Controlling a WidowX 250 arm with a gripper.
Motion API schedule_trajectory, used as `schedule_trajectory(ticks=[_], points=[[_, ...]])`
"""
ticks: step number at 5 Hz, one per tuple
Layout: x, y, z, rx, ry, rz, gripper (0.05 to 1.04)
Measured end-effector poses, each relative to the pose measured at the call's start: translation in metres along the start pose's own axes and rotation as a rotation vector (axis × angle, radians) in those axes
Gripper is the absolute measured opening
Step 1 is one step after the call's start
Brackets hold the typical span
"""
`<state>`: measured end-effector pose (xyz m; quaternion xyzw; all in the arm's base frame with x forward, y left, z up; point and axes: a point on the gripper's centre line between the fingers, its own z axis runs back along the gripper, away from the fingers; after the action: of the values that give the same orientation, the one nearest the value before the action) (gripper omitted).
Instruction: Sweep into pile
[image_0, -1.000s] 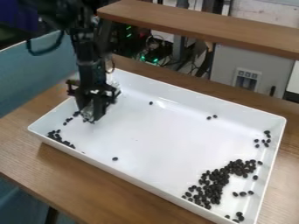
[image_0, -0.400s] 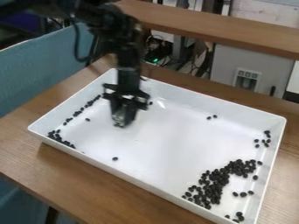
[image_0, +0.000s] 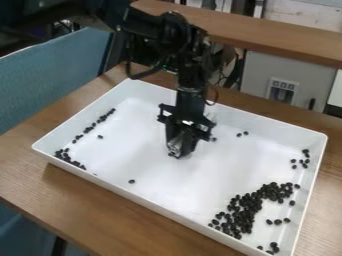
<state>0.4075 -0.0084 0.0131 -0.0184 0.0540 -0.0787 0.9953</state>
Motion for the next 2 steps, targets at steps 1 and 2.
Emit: schedule_trajectory(ticks=[1,2], points=[[-0.004,-0.030,-0.004,0.022,0.010,-0.083,0.395],[-0.013,-0.063,-0.006,0.038,0.011,-0.171,0.395]])
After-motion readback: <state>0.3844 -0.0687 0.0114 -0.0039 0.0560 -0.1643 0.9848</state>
